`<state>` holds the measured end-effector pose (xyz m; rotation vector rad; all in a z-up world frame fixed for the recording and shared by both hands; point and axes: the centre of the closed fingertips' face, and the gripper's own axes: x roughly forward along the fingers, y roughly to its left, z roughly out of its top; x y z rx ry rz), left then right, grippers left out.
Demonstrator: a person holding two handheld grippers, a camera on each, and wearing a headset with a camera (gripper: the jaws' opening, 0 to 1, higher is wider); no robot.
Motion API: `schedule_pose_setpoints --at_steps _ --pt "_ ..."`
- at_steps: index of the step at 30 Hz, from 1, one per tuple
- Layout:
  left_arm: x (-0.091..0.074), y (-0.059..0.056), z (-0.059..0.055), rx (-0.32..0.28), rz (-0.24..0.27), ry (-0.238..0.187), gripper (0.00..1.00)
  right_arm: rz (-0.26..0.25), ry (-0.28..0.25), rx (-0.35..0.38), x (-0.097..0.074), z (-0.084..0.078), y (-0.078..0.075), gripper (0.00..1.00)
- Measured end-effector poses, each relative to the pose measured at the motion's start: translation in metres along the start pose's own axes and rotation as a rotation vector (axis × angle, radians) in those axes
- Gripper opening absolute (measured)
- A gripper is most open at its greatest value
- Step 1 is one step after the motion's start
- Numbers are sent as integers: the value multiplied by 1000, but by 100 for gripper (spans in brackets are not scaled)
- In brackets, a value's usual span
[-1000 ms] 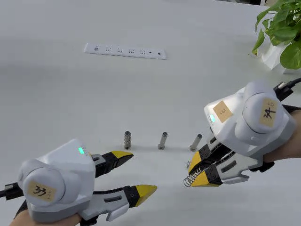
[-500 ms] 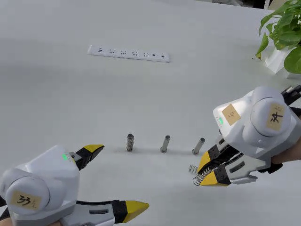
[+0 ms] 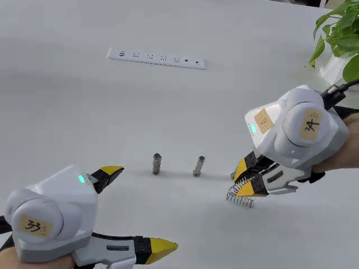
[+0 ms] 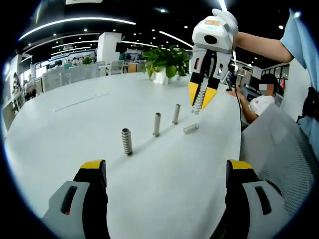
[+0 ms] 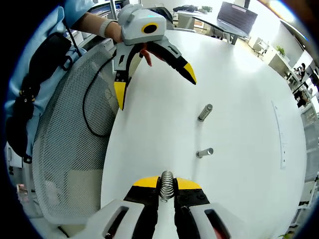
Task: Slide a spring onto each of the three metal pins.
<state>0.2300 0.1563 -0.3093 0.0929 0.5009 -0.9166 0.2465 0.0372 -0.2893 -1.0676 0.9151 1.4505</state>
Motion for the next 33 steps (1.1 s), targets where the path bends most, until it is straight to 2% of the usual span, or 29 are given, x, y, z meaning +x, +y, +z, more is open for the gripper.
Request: schedule_pose_setpoints --at_steps 6,9,14,19,27,33 --pt "0 1 0 1 3 1 99 -8 13 -35 -1 11 -21 7" --pt "1 1 0 4 4 3 99 -20 47 -69 0 12 -33 7" --pt "1 1 0 4 5 3 99 -17 44 -77 0 22 -43 7" --pt "1 2 -1 9 5 10 99 -19 85 -115 3 24 -54 7" --pt "-1 3 -2 0 12 9 98 -2 90 -117 9 31 -62 7" --pt "-2 5 -3 -6 18 8 98 16 105 -120 13 31 -63 7"
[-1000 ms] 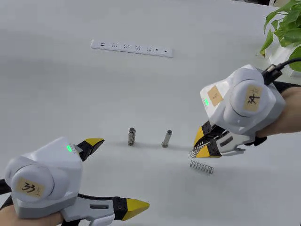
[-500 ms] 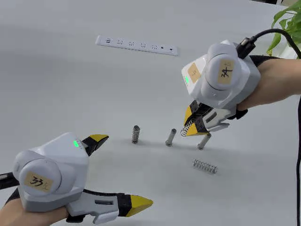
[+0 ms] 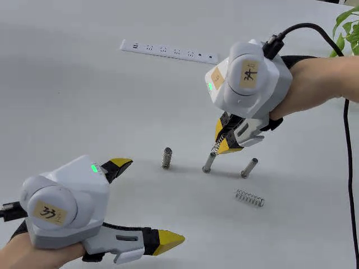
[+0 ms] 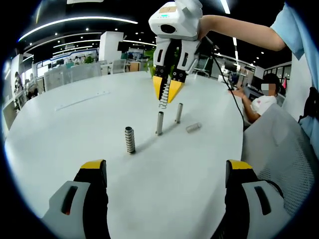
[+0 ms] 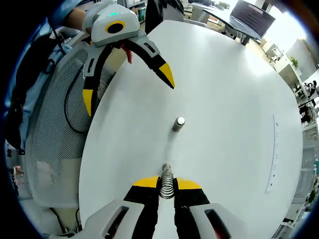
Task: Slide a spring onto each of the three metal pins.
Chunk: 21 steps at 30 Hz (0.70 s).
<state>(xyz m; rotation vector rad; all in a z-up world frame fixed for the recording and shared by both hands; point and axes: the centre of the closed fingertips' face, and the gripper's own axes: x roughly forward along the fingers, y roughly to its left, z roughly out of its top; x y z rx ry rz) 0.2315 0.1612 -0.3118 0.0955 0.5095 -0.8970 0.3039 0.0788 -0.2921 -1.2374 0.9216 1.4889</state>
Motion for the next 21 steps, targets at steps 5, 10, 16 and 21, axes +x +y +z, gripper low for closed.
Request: schedule_pose_setpoints --at_steps 5,10,16,21 --pt "0 1 -1 -1 3 1 99 8 6 -2 3 -2 -1 7" --pt "0 1 -1 -4 3 2 99 14 8 -3 5 -2 -1 7" --pt "0 1 -2 -7 2 4 99 24 18 -7 8 -4 0 7" --pt "0 2 -4 -13 4 10 99 27 23 -6 13 -7 -4 7"
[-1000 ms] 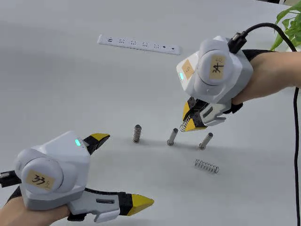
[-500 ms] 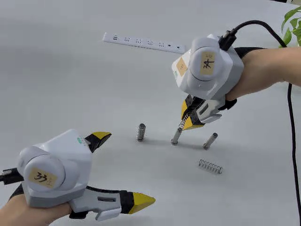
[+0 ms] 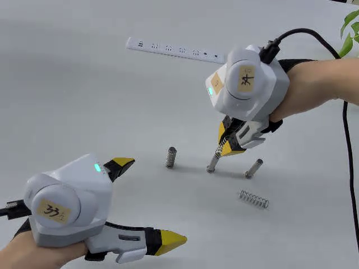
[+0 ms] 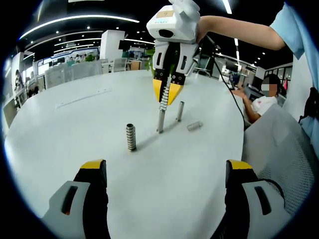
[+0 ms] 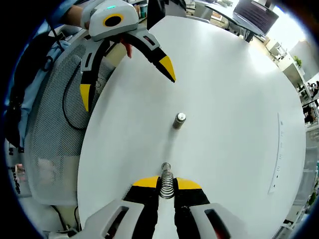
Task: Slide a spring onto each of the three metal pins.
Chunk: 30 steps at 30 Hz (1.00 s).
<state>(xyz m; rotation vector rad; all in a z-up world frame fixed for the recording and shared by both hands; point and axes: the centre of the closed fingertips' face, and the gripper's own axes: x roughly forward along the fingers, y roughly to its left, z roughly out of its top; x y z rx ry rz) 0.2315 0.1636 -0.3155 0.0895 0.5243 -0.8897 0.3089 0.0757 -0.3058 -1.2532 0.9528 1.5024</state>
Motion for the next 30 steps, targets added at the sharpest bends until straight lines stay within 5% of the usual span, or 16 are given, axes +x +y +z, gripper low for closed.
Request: schedule_pose_setpoints --at_steps 17,30 --pt "1 -1 -3 -14 -3 6 97 10 4 -13 4 2 3 7" --pt "-1 1 -6 -29 3 10 96 29 28 -34 23 2 4 8"
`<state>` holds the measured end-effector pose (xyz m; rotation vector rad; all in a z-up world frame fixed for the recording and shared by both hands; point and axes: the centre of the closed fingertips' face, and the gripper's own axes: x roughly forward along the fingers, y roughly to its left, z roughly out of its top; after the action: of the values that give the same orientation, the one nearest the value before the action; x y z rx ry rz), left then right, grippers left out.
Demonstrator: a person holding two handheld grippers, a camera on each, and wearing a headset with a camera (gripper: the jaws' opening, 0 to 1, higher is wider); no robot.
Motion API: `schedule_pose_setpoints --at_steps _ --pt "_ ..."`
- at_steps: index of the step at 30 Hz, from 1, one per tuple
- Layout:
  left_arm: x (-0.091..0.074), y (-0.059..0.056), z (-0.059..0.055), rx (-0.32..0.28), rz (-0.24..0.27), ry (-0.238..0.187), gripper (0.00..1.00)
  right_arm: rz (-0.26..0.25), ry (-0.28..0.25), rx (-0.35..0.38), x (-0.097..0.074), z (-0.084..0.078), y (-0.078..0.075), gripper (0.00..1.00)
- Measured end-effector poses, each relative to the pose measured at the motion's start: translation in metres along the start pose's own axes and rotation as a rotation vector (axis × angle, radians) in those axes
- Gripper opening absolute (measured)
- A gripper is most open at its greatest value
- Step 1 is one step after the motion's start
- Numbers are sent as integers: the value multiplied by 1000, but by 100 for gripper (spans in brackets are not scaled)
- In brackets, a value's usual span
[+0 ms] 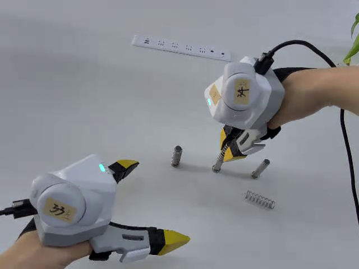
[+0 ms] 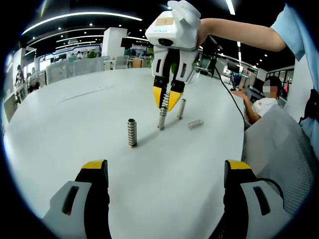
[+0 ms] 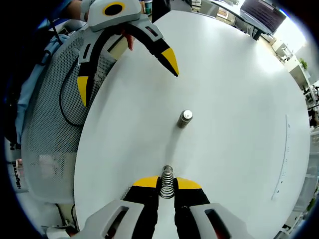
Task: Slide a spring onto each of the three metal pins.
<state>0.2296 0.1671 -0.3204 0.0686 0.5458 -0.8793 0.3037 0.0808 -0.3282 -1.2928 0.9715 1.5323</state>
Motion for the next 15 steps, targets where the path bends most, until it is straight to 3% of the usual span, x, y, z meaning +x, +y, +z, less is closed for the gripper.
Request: schedule_pose_setpoints --at_steps 15 --pt "-1 2 0 -6 7 -2 95 14 7 10 24 -3 0 8"
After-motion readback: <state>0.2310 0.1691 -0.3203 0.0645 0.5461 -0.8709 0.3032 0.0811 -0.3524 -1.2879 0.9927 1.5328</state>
